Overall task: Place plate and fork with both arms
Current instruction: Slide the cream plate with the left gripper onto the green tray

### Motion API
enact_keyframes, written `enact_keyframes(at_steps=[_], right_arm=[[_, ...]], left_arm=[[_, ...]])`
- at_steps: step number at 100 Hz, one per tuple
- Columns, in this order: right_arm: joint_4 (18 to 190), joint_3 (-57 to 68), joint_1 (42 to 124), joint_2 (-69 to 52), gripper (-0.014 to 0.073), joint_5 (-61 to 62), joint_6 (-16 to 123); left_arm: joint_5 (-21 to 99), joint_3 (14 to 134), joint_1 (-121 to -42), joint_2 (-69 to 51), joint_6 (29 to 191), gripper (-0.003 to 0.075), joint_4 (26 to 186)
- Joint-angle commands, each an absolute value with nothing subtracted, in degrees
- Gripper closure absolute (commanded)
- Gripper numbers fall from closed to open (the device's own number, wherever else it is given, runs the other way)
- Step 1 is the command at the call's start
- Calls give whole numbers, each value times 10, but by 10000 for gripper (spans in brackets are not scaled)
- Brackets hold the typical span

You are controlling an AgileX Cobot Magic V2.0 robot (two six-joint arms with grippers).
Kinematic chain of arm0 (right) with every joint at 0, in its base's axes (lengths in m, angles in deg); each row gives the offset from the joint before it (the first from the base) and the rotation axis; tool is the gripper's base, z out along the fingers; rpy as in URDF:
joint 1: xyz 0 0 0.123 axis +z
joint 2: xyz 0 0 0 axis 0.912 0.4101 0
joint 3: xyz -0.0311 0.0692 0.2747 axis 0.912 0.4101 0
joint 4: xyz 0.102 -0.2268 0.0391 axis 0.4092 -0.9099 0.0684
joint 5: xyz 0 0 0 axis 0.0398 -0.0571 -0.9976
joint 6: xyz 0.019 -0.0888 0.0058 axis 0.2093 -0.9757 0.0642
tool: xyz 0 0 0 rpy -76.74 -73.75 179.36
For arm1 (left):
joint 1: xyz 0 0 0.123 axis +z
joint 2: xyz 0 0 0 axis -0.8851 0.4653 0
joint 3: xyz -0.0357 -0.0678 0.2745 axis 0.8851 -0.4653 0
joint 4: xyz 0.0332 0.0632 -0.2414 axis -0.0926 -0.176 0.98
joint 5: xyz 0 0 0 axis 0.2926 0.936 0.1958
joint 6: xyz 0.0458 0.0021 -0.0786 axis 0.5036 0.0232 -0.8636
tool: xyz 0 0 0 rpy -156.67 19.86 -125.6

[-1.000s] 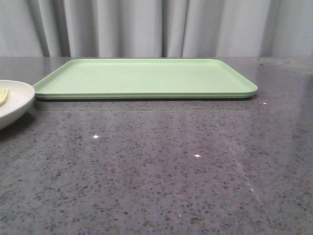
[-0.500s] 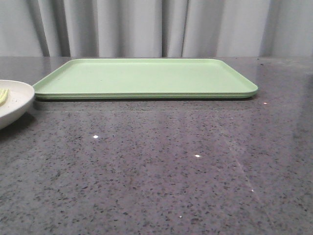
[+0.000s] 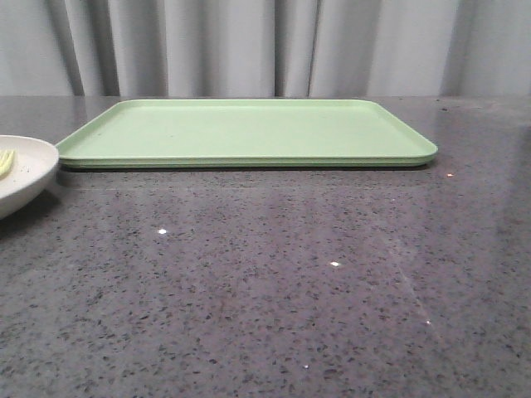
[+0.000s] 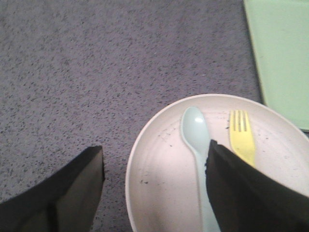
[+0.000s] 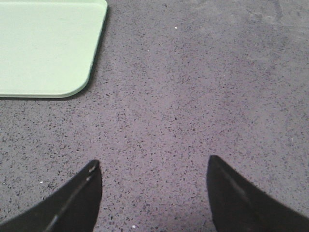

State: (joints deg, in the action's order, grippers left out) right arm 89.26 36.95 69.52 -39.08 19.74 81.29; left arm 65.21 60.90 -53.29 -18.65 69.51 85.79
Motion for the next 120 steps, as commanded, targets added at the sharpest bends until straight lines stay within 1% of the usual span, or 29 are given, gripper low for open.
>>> enact_keyframes(at_steps=[1,22,46,79,98,103,110,120], right_arm=[[893,350,697,-385,116,162,807],[893,350,697,-385,116,162,807],[893,350,697,-385,116,162,807],[893,350,697,-385,116,162,807],[893,350,697,-385,116,162,807],[893,350,697,-385,116,162,807],[893,350,697,-385,116,162,807],[893,350,697,-385,116,162,807]], left_arm=[[627,636,-514,-164,693,281,860],[659,638,-510,-94,717,281,860],[659,638,-510,-32,718,281,860],[652,638,-510,32,722,281,858],[647,638,-510,42,722,284,858],[647,638,-510,42,722,297,858],[646,638,-510,42,722,341,858],[646,638,-510,42,722,434,858]])
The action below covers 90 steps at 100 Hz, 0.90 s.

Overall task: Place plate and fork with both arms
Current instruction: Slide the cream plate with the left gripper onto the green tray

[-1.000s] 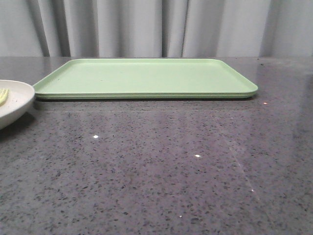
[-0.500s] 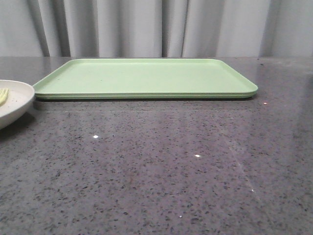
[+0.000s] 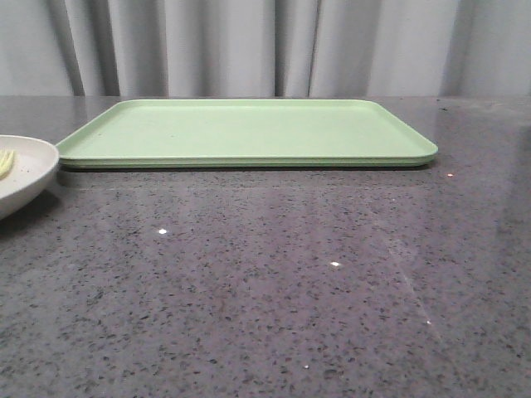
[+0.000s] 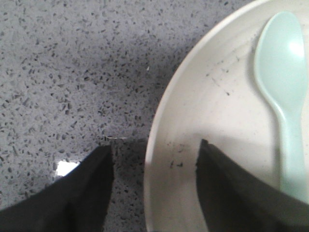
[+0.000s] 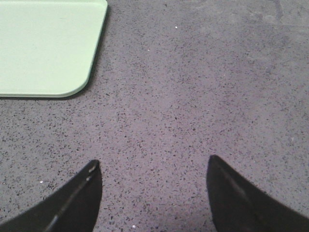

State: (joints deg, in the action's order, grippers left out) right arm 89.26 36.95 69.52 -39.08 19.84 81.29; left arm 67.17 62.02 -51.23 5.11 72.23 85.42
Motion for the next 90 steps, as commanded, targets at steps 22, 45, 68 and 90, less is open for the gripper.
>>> enact_keyframes(at_steps=[22,45,68,90], right_arm=[[893,350,697,-385,116,162,807],[893,350,697,-385,116,162,807],[893,350,697,-385,116,162,807],[893,350,697,-385,116,163,807]], left_arm=[[646,638,-510,42,722,636,858],[654,638,-510,42,740,741,858],[661,642,-510,41,773,741,903],[698,681,-510,41,785,741,925]])
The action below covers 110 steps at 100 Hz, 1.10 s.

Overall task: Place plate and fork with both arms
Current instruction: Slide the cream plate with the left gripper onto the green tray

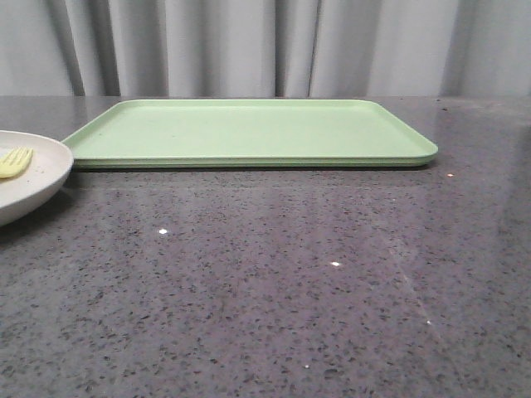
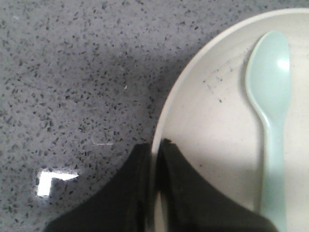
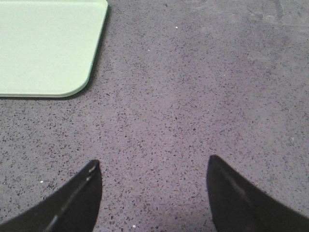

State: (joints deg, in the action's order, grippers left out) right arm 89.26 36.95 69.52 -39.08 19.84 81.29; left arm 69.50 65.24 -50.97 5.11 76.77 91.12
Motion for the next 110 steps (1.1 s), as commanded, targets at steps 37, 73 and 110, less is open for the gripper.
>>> enact_keyframes(at_steps=[37,73,110], right_arm=[[893,350,697,-385,116,163,807],[893,350,697,-385,116,163,807],[893,350,697,-385,116,163,807]], left_arm=[[727,738,-511,36,856,741,1069],[692,816,-606,91,836,741,1115],[627,938,-730,220,759,741,1120]])
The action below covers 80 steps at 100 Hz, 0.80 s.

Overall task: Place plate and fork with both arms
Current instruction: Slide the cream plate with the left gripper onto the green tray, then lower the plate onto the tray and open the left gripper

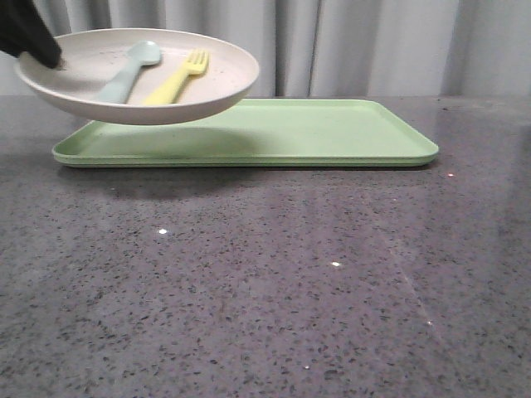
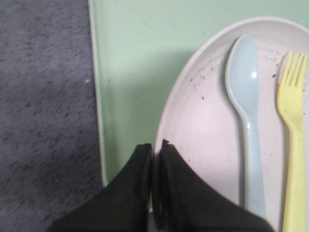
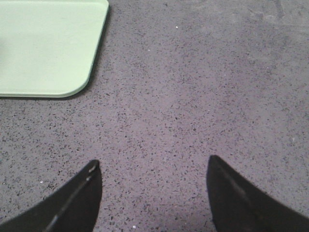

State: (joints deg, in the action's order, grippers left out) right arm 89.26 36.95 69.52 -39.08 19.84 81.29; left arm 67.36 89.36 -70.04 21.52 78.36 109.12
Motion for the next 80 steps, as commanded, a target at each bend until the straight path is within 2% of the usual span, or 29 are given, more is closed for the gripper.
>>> enact_keyframes(at_steps=[1,37,80], right_arm=[[893,350,697,-385,116,163,807],[893,350,697,-385,116,163,807],[893,350,697,-385,116,167,807]], left_arm=[[623,940,-732,222,756,741,1120],[576,1044,-795,330,701,741,1123],[545,1049,-798,378,691,741,1113]])
